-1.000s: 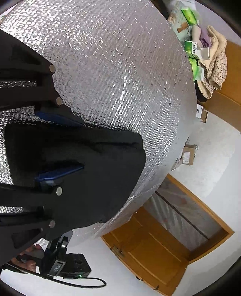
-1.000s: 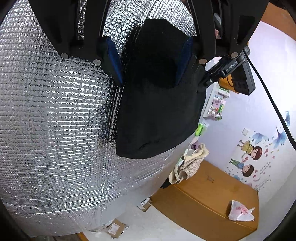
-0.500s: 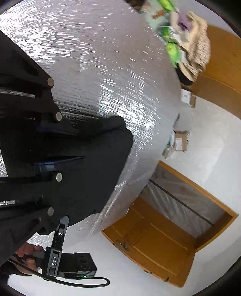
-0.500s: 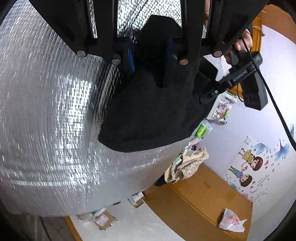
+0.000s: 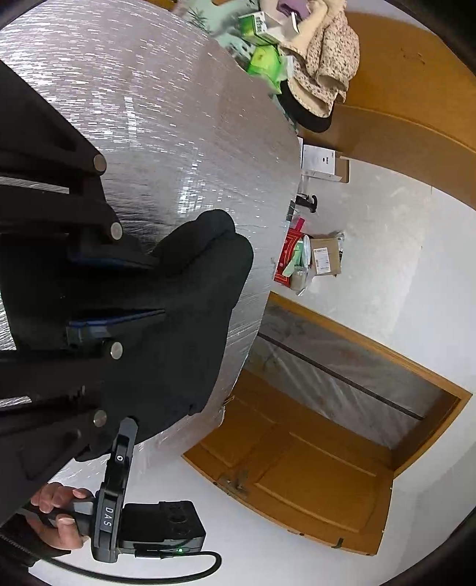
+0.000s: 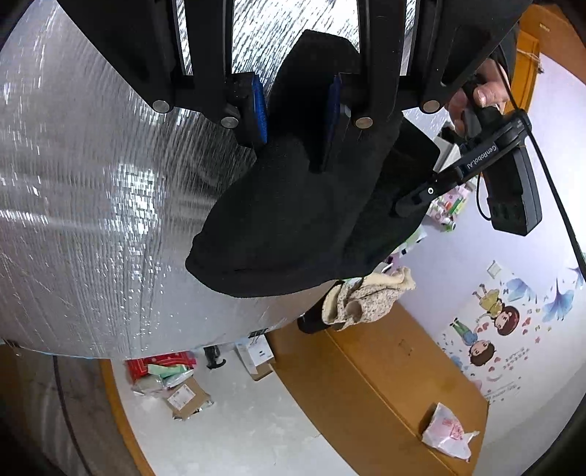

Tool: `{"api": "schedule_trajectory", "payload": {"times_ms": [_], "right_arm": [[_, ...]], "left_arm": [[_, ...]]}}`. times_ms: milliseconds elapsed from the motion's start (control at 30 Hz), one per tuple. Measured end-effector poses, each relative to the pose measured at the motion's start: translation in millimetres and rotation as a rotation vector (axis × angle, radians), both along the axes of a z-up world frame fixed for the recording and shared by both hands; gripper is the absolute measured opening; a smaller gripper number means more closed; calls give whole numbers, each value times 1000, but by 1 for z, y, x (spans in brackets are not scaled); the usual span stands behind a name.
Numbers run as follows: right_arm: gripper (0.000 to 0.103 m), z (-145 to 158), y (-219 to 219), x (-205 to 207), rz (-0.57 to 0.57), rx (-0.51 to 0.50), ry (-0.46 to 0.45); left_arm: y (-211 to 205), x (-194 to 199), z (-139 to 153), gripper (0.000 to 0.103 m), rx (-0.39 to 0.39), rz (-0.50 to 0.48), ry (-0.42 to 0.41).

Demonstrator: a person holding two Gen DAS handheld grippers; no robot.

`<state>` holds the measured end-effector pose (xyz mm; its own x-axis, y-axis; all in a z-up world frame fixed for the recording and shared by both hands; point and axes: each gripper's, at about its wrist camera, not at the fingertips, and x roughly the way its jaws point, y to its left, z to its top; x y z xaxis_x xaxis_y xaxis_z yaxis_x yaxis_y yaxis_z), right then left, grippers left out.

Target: Fold clothes

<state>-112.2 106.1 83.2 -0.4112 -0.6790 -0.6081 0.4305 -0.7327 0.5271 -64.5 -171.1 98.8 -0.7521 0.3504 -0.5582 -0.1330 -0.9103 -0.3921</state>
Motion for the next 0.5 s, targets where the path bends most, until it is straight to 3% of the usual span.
{"api": "schedule_trajectory", "payload": {"times_ms": [233, 333, 433, 500], "right_arm": [[30, -27, -4, -54, -10, 12, -47], [36, -50, 1, -60, -34, 53, -85], [37, -45, 6, -47, -55, 79, -21], [37, -34, 9, -36, -75, 91, 42]], "left_arm": [[-14, -57, -26, 21, -2, 13, -54], [-22, -53, -42, 22, -21, 43, -80], [-31, -46, -57, 23, -42, 75, -105], [-38, -31, -49, 23, -50, 137, -62]]}}
